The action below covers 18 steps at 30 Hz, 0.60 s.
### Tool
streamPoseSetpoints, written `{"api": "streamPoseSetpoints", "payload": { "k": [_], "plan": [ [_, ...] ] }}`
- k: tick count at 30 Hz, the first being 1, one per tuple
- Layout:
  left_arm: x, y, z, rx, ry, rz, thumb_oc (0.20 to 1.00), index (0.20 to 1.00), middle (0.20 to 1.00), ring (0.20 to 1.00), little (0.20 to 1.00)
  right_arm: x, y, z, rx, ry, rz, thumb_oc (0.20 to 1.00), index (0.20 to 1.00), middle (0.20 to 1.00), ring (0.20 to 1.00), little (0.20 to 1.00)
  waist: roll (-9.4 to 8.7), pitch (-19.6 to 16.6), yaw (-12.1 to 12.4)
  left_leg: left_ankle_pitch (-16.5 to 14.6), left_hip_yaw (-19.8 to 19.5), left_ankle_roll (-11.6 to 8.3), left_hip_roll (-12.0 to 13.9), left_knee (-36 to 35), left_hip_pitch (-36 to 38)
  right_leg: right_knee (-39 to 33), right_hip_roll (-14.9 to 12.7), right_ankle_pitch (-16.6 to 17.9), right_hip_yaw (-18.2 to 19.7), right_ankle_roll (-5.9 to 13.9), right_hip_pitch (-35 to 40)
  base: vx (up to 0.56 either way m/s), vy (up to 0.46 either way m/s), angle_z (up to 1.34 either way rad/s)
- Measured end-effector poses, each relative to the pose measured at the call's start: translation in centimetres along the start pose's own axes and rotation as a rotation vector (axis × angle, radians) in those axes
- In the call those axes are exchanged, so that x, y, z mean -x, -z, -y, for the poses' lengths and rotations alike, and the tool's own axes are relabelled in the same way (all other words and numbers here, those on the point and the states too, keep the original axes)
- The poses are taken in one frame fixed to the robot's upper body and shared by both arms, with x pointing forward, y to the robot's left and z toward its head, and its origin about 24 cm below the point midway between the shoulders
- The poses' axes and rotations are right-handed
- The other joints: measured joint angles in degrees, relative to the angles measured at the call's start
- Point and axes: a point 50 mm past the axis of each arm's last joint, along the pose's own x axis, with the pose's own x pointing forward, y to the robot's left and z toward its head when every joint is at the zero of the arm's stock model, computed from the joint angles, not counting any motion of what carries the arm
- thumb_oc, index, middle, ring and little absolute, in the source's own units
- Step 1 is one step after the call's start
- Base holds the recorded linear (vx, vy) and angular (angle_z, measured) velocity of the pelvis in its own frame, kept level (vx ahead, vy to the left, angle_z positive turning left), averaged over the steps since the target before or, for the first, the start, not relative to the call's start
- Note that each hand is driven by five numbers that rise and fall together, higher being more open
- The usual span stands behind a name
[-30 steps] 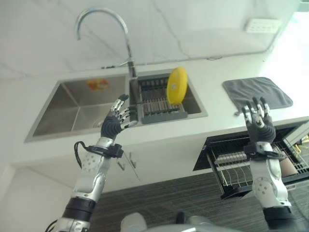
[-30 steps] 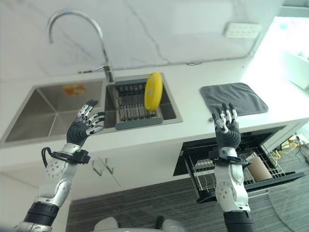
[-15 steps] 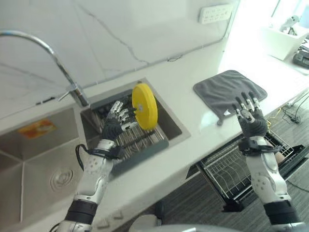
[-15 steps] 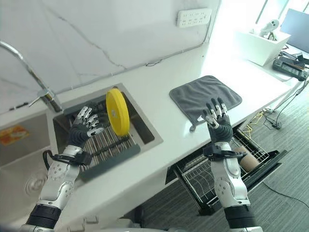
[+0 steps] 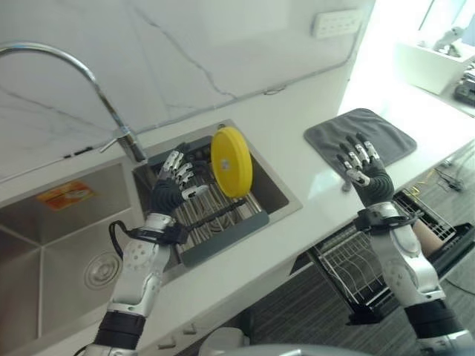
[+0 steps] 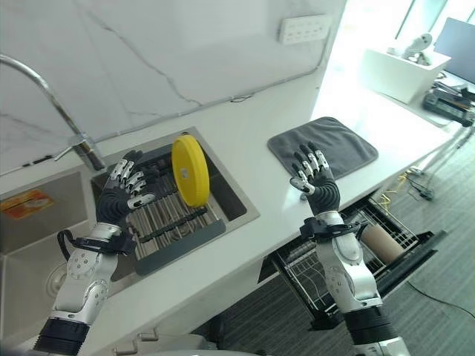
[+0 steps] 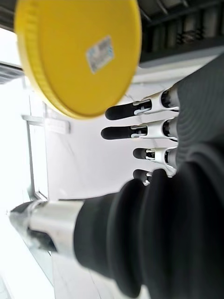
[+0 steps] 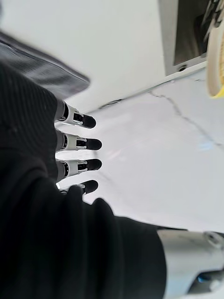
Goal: Place the dishes in the dishwasher.
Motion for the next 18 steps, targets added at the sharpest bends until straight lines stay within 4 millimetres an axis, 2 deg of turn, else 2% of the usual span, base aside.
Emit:
{"api": "streamPoseSetpoints", "payload": {
  "k": [3, 9, 12, 15, 18],
  "plan": [
    [0.0, 0.0, -0.1, -0.003, -0.003, 0.001, 1.0, 1.0, 1.0, 1.0, 1.0, -1.3, -0.2, -1.7, 0.063, -0.107, -0.016, 1.0, 1.0, 1.0, 1.0, 1.0, -0.16, -0.53, 0.16, 0.18, -0.16, -0.2, -0.09, 0.02, 0.04, 0.0, 0.0, 0.08, -0.21, 0.03, 0.12, 0.01, 0.002, 0.04],
    [-0.1, -0.1, -0.1, -0.002, -0.004, 0.004, 1.0, 1.0, 1.0, 1.0, 1.0, -1.6, 0.4, -1.9, 0.1, -0.105, -0.062, 1.0, 1.0, 1.0, 1.0, 1.0, -0.23, -0.59, 0.86, 0.99, -1.67, -0.21, -0.46, 0.03, 0.27, 0.0, -0.03, -0.1, -1.92, 0.2, 0.93, 0.01, -0.009, 0.11],
    [-0.5, -0.2, 0.1, 0.0, 0.007, 0.014, 1.0, 1.0, 1.0, 1.0, 1.0, -3.0, 0.7, -1.8, 0.112, -0.074, -0.075, 1.0, 1.0, 1.0, 1.0, 1.0, -0.27, -0.6, 1.22, 0.79, -2.41, -0.57, -0.6, 0.01, 0.12, 0.0, 0.06, -0.27, -3.03, 0.16, 1.34, 0.01, -0.004, 0.18],
    [-0.7, -0.4, 0.2, -0.007, 0.019, 0.022, 1.0, 1.0, 1.0, 1.0, 1.0, -3.7, 0.7, -1.4, 0.125, -0.032, -0.075, 1.0, 1.0, 1.0, 1.0, 1.0, -0.61, -0.81, 2.74, 0.92, -3.35, -0.69, -0.8, -0.02, 0.01, 0.0, 0.07, -0.38, -3.77, 0.15, 1.54, 0.03, 0.002, 0.17],
    [-0.8, -0.6, 0.0, -0.017, 0.032, 0.024, 1.0, 1.0, 1.0, 1.0, 1.0, -3.7, 1.8, -1.0, 0.114, 0.021, -0.116, 1.0, 1.0, 1.0, 1.0, 1.0, -1.57, -1.33, 4.97, 0.81, -4.69, -0.51, -1.38, 0.0, -0.05, 0.0, -0.15, -0.73, -5.06, 0.18, 1.81, 0.05, -0.006, 0.25]
  ]
}}
